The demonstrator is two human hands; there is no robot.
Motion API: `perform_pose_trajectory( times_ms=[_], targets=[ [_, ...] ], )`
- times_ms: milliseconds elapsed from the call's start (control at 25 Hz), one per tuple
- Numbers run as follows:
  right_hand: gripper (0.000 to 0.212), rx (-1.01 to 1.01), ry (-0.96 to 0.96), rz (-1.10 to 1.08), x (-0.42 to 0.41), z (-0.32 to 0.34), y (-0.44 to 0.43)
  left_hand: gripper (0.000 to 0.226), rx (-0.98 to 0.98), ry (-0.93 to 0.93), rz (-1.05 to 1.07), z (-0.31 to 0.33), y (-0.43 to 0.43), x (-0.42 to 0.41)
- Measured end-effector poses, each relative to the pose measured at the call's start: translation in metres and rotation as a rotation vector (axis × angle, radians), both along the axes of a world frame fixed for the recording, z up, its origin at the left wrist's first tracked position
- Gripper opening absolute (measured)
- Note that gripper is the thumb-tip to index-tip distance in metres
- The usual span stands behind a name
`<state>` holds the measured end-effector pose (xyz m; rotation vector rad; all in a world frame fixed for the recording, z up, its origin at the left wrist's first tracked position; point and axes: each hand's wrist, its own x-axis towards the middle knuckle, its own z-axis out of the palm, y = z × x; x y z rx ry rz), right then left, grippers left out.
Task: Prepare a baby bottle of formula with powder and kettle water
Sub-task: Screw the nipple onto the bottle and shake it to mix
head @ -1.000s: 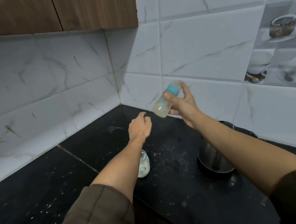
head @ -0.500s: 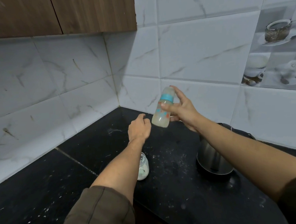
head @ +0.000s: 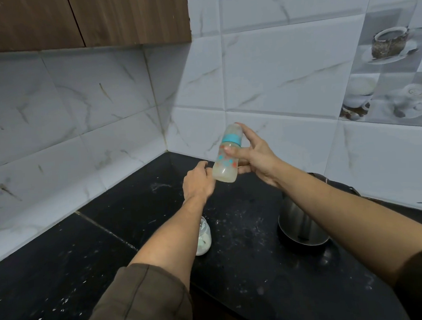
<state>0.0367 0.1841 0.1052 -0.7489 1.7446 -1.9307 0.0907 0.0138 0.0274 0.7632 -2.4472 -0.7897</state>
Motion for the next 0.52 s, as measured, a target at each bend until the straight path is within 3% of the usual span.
perform_pose_trajectory(
  times_ms=[80,240,320,440,520],
  targets=[
    [0.081,-0.07,-0.028,-0.039,0.001,-0.003,0.001,0.045,0.005,0.009,0.0,0.0,-0.003,0.001],
    [0.086,-0.45,-0.317,-0.354,-0.012,-0.003,-0.003,0.046,0.012,0.019,0.019,-0.002,-0.008,0.004],
    [0.088,-0.375,-0.293,-0.3,-0.006,-0.006,-0.007,0.046,0.014,0.022,0.011,-0.002,-0.012,0.004],
    [0.086,-0.076,-0.073,-0.07,0.012,-0.013,-0.013,0.044,0.0,0.017,-0.018,-0.004,-0.016,0.003],
    [0.088,-0.106,-0.075,-0.088,0.016,-0.014,-0.016,0.044,0.004,0.022,-0.027,-0.003,-0.02,0.005]
  ],
)
